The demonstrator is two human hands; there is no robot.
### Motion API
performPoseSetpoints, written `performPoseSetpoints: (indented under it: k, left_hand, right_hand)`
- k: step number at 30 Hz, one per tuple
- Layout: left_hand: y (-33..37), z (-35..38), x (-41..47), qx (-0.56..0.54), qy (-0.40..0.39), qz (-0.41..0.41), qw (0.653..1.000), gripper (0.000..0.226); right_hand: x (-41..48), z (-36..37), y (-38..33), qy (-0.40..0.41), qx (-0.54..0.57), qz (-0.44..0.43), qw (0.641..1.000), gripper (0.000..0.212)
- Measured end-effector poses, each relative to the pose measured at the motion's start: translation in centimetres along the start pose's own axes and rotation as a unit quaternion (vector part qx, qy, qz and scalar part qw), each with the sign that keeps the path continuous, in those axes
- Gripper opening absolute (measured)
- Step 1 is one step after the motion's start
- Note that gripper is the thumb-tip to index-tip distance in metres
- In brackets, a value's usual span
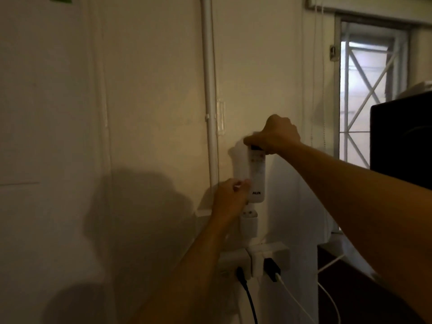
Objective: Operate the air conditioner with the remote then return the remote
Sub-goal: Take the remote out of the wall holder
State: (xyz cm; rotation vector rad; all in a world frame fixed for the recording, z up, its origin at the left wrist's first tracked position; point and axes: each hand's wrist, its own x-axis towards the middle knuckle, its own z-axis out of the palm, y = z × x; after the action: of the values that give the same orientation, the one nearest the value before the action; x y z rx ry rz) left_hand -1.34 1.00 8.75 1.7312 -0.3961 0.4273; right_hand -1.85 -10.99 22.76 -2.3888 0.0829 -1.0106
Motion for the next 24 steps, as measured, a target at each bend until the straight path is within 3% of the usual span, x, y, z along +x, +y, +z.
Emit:
performPoseSetpoints:
  k: [2, 9, 14, 19, 24]
  left_hand:
    - [1.1, -0.5, 0.1, 0.01, -0.049, -0.005, 0.999, 0.028]
    - [2.5, -2.3, -0.9, -0.035, -0.07, 0.014, 0.997, 0.035]
    - [5.2, -4.2, -1.3, -0.102, -0.086, 0.024, 0.991, 0.043]
    - [8.4, -5.4, -1.1, -0.128, -0.095, 0.053, 0.986, 0.043]
    - [11.9, -5.6, -0.9, -0.144, -0.105, 0.097, 0.979, 0.044]
  right_hand:
    - [-0.5, -0.3, -0.4, -0.01, 0.015, 0.008, 1.0, 0.047]
    - [-1.9, -2.3, -2.3, -0.035, 0.12, 0.022, 0.992, 0.051]
    - [-3.3, -4.5, -2.3, -0.11, 0.295, 0.038, 0.948, 0.045]
    - [-5.7, -6.4, -1.5, -0.184, 0.343, 0.024, 0.921, 0.02]
    - [-7.5, -7.9, -1.2, -0.221, 0.365, -0.018, 0.904, 0.024]
